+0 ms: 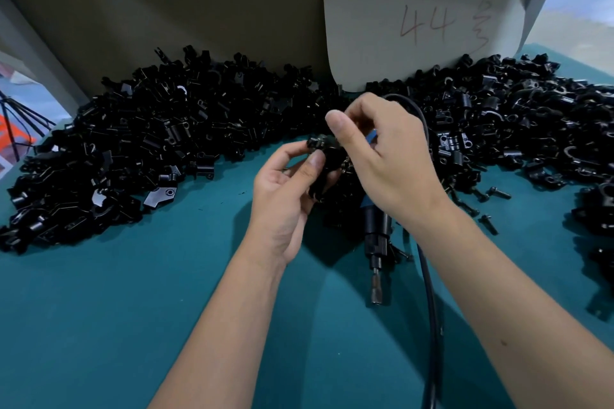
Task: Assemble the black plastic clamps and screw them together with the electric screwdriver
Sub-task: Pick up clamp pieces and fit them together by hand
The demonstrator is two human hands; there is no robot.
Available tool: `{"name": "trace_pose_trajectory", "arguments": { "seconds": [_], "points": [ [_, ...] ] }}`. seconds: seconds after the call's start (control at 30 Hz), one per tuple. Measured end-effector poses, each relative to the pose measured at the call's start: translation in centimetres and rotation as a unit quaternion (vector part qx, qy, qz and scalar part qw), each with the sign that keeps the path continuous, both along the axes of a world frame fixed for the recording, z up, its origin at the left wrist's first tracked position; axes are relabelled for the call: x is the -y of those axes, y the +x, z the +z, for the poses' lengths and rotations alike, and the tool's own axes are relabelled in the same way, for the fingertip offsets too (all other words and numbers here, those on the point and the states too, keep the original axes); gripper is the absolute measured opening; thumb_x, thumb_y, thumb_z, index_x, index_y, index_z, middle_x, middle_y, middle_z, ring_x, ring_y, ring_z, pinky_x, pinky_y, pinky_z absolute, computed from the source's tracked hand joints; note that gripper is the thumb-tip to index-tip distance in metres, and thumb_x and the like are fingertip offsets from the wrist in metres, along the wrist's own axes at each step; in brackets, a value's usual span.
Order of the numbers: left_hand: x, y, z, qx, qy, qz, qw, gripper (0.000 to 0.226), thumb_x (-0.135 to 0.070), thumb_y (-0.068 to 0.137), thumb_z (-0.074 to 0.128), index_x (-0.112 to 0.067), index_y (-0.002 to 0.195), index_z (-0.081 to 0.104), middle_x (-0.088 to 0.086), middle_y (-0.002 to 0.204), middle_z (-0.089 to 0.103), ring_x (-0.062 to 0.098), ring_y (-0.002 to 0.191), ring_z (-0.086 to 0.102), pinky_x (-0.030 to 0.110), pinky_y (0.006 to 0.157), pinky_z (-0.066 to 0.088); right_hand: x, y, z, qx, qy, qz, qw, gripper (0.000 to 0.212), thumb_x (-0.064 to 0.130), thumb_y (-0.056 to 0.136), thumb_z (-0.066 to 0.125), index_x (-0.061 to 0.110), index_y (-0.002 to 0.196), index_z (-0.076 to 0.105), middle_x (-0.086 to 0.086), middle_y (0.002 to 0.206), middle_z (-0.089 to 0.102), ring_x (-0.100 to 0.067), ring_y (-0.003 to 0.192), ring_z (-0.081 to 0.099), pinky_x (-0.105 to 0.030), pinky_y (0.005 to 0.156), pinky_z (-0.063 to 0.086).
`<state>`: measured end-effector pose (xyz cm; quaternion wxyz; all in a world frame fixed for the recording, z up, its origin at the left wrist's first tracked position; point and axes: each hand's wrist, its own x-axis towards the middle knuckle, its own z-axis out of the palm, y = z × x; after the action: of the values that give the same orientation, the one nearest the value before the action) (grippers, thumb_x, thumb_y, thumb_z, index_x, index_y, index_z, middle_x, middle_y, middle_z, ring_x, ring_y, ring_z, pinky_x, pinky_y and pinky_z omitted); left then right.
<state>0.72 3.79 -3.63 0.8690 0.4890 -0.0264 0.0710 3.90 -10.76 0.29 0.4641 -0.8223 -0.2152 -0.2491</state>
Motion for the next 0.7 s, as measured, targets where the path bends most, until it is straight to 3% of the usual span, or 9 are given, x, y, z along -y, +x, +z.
{"name": "trace_pose_trajectory", "arguments": {
  "seconds": [0.13, 0.27, 0.37, 0.47, 0.57, 0.63, 0.7],
  "points": [
    [-0.5, -0.1, 0.5, -0.033, -0.089, -0.004, 0.995, 0.008, -0.016, 0.085, 0.07, -0.016, 0.093, 0.07, -0.004, 0.087, 0.076, 0.011, 0.082, 0.073, 0.022, 0.075, 0.059, 0.7, 0.6, -0.3, -0.102, 0.07, 0.105, 0.987, 0.011, 0.019, 0.102, 0.067, 0.018, 0.101, 0.077, 0.005, 0.088, 0.073, -0.011, 0.082, 0.065, -0.033, 0.072, 0.056],
    [-0.6, -0.4, 0.8, -0.066, -0.144, -0.031, 0.987, 0.013, -0.017, 0.083, 0.072, -0.012, 0.095, 0.069, 0.003, 0.092, 0.074, 0.017, 0.079, 0.071, 0.021, 0.071, 0.059, 0.7, 0.4, -0.6, -0.226, 0.223, 0.195, 0.928, 0.018, 0.014, 0.1, 0.069, 0.025, 0.107, 0.082, 0.001, 0.091, 0.07, -0.01, 0.08, 0.059, -0.025, 0.06, 0.049],
    [-0.5, -0.4, 0.9, -0.084, -0.188, -0.056, 0.977, 0.012, -0.017, 0.082, 0.074, -0.009, 0.09, 0.078, 0.01, 0.096, 0.074, 0.019, 0.08, 0.069, 0.019, 0.066, 0.058, 0.8, 0.3, -0.3, -0.295, 0.248, 0.255, 0.887, 0.015, 0.021, 0.096, 0.073, 0.025, 0.106, 0.083, 0.001, 0.091, 0.068, -0.008, 0.082, 0.056, -0.021, 0.06, 0.044],
    [-0.3, -0.6, 0.7, -0.08, -0.209, -0.079, 0.971, 0.02, -0.014, 0.075, 0.082, -0.006, 0.093, 0.077, 0.011, 0.098, 0.075, 0.019, 0.083, 0.071, 0.018, 0.067, 0.058, 0.5, 0.1, 0.0, -0.331, 0.298, 0.261, 0.857, 0.013, 0.024, 0.076, 0.085, 0.021, 0.088, 0.081, 0.001, 0.084, 0.07, -0.016, 0.083, 0.058, -0.025, 0.064, 0.043],
    [0.1, -0.8, 0.7, -0.062, -0.174, -0.079, 0.98, 0.022, -0.008, 0.067, 0.084, -0.009, 0.089, 0.078, 0.007, 0.092, 0.076, 0.014, 0.08, 0.073, 0.015, 0.069, 0.058, 0.3, -0.1, 0.2, -0.339, 0.317, 0.244, 0.852, 0.017, 0.023, 0.069, 0.086, 0.022, 0.074, 0.07, -0.005, 0.084, 0.069, -0.023, 0.084, 0.061, -0.034, 0.071, 0.045],
    [0.5, -0.7, 0.7, -0.068, -0.17, -0.061, 0.981, 0.03, -0.002, 0.069, 0.081, -0.007, 0.097, 0.072, 0.006, 0.088, 0.076, 0.011, 0.077, 0.073, 0.014, 0.066, 0.057, 0.3, -0.1, 0.0, -0.332, 0.307, 0.247, 0.857, 0.018, 0.022, 0.071, 0.086, 0.021, 0.075, 0.068, -0.005, 0.083, 0.068, -0.016, 0.077, 0.064, -0.028, 0.066, 0.048],
    [0.5, -0.5, 0.7, -0.077, -0.188, -0.046, 0.978, 0.021, 0.001, 0.074, 0.074, -0.007, 0.093, 0.072, 0.007, 0.085, 0.075, 0.012, 0.072, 0.072, 0.014, 0.063, 0.057, 0.2, -0.2, 0.0, -0.332, 0.303, 0.268, 0.852, 0.015, 0.022, 0.079, 0.082, 0.017, 0.089, 0.073, -0.006, 0.087, 0.066, -0.01, 0.073, 0.062, -0.021, 0.059, 0.046]
  ]
}}
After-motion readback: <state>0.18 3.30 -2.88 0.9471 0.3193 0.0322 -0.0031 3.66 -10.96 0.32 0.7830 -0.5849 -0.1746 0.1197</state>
